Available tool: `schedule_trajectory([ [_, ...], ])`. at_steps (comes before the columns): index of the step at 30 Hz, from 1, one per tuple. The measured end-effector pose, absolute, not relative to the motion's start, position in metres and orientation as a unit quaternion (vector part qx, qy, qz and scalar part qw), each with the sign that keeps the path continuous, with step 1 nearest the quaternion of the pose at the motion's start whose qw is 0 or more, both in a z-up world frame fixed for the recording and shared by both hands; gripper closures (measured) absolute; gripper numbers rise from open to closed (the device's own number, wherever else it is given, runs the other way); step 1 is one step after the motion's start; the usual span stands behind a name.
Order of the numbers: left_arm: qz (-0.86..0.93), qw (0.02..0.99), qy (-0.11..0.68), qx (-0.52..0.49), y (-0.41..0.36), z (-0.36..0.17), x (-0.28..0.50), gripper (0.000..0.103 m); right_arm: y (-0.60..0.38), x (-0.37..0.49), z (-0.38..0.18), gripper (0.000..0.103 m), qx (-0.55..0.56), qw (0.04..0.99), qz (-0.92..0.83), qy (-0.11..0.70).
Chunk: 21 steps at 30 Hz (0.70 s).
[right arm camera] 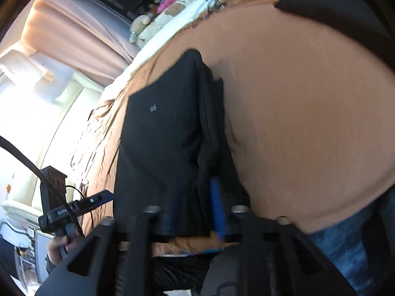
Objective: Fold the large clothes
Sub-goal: 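Open the right gripper and press the folded garment with the left gripper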
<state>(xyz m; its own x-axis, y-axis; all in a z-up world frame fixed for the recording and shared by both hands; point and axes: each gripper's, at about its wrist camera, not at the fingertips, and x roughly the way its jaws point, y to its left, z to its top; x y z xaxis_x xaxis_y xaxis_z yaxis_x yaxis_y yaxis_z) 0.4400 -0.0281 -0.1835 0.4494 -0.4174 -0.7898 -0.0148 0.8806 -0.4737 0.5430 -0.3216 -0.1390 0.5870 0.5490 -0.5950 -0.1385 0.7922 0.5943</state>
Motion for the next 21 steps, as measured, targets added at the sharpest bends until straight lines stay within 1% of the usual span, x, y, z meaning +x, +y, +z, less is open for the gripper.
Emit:
schedule_trajectory([
  [1,-0.118,0.827,0.505,-0.214,-0.025,-0.182,0.445,0.033,-0.324,0.547,-0.132,0.021,0.251,0.86,0.199,0.398],
  [3,-0.113,0.829,0.501,-0.222,-0.02,-0.181,0.455,0.032,-0.327,0.554,-0.124,0.021,0.25,0.867,0.2,0.381],
  [7,-0.108,0.827,0.497,-0.241,-0.013,-0.184,0.476,0.032,-0.334,0.585,-0.118,0.021,0.257,0.861,0.215,0.383],
  [14,-0.107,0.818,0.497,-0.268,0.003,-0.195,0.506,0.032,-0.34,0.653,-0.137,0.021,0.273,0.822,0.254,0.43],
  [16,-0.108,0.816,0.499,-0.271,0.005,-0.199,0.516,0.034,-0.342,0.675,-0.146,0.021,0.277,0.809,0.264,0.447],
  [18,-0.108,0.813,0.501,-0.274,0.008,-0.202,0.522,0.038,-0.344,0.692,-0.15,0.021,0.278,0.801,0.269,0.457],
  [21,-0.113,0.809,0.502,-0.283,0.01,-0.207,0.533,0.039,-0.343,0.712,-0.157,0.021,0.279,0.79,0.278,0.469],
])
